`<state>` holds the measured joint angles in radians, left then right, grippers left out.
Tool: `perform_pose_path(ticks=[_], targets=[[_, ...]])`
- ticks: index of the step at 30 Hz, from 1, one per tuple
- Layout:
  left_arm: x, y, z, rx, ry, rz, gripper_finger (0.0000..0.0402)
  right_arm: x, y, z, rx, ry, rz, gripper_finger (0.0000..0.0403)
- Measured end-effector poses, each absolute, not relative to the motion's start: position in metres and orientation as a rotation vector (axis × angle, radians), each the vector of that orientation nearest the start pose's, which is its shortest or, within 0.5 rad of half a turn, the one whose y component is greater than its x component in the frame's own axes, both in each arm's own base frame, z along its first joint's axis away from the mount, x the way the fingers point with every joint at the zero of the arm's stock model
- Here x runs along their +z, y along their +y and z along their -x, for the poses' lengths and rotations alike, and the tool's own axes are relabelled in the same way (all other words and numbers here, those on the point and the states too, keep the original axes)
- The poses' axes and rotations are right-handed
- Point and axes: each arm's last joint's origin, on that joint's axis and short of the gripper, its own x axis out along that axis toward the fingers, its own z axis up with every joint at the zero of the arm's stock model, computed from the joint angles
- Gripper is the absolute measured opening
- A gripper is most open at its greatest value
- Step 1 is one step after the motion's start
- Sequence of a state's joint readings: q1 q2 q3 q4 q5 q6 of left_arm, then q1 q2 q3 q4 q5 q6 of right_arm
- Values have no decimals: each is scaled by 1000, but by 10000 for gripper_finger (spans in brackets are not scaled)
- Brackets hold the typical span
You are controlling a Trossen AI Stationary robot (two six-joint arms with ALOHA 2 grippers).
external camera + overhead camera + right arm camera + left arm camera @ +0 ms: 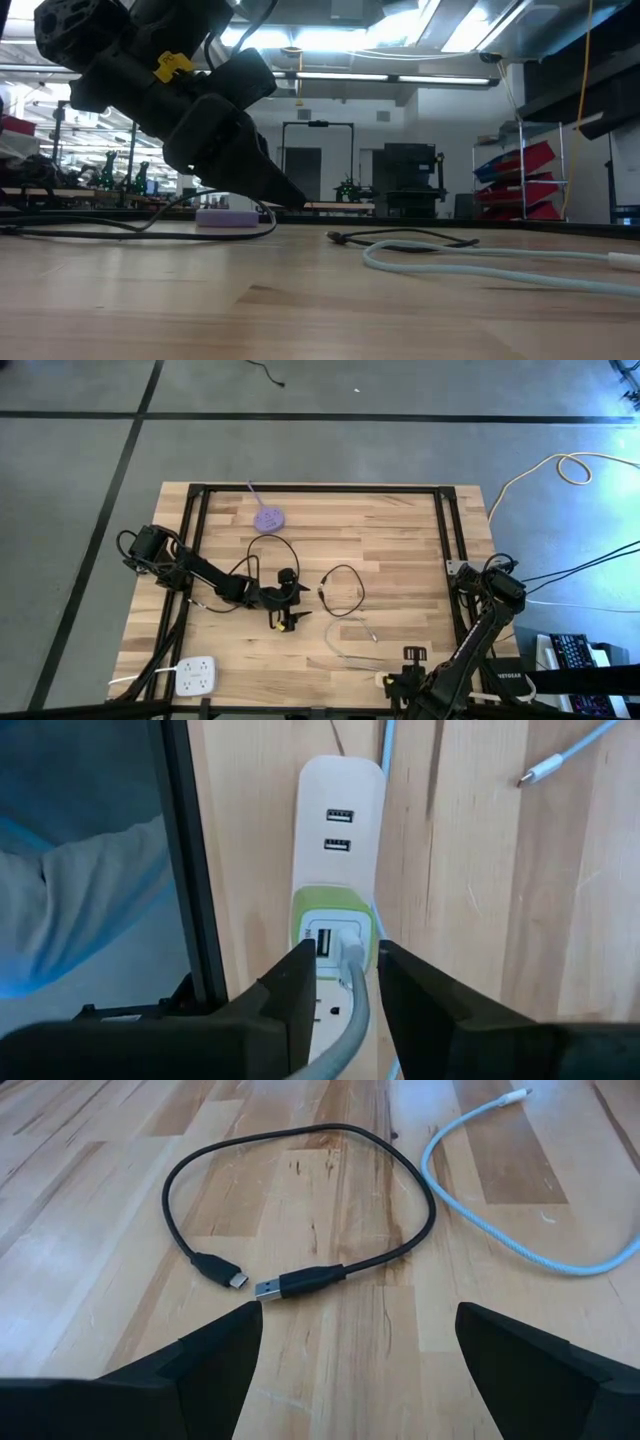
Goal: Insert USB
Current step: Insert the green charger adapter into the light brown outlet extension
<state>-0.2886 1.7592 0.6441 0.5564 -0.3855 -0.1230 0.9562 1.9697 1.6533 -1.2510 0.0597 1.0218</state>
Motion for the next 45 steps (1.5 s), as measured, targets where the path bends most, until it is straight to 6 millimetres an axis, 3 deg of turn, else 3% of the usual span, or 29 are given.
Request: perform_pose_path(ticks=[5,16,35,45], targets=[[119,-78,-302,126,520,-65,315,226,303,-216,-122,1528,-56,92],[119,-78,-302,127,520,-65,315,201,304,-215,-55,1536,-119,92],[119,-78,-302,127,520,-65,315,199,301,-217,-96,1536,-110,92],[119,-78,-302,127,519,-64,315,199,294,-239,-75,1510,-208,92]])
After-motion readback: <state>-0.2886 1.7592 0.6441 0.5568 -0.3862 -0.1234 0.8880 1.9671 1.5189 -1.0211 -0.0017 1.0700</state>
